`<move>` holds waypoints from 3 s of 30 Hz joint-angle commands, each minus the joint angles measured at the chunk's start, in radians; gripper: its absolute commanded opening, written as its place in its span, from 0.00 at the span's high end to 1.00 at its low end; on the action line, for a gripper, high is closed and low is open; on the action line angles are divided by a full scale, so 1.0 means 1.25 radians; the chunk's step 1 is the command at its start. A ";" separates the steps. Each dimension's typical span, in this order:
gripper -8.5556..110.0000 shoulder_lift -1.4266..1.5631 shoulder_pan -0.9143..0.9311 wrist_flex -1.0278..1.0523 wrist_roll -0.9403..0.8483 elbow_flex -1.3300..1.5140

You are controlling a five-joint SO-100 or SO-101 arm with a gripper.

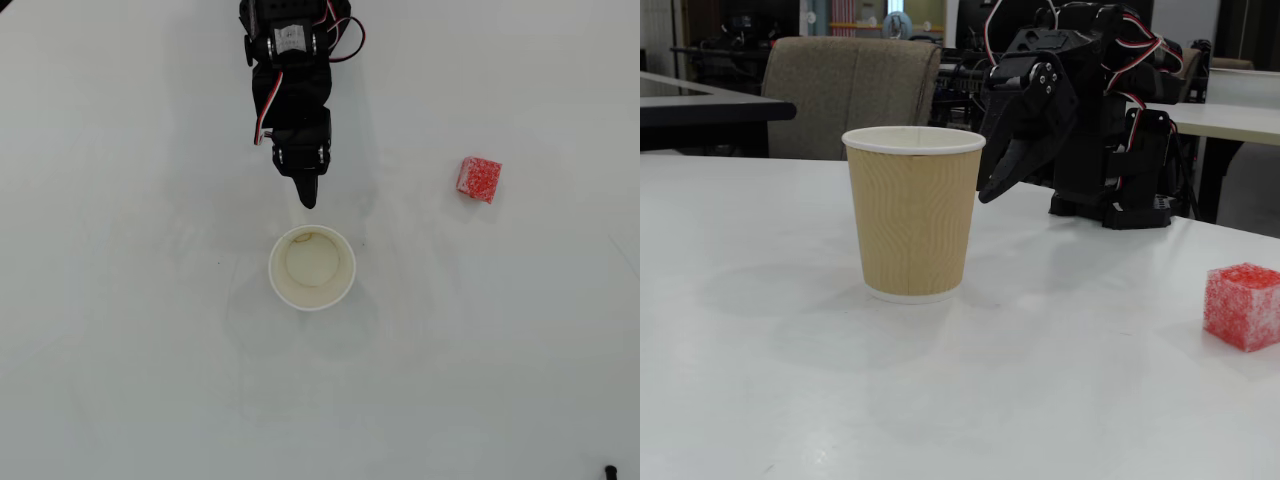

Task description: Grasp a red cube and put it in the cup.

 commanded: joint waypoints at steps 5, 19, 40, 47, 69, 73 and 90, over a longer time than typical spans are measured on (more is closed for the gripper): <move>0.93 0.006 -0.002 -0.017 -0.009 0.058; 0.93 0.007 -0.006 -0.012 -0.043 0.058; 0.92 0.007 -0.147 0.119 -1.098 0.058; 0.91 0.007 -0.261 0.120 -1.136 0.058; 0.87 0.005 -0.472 0.058 -1.298 0.058; 0.87 0.002 -0.496 0.053 -1.298 0.058; 0.86 -0.334 -0.573 -0.055 -1.287 -0.098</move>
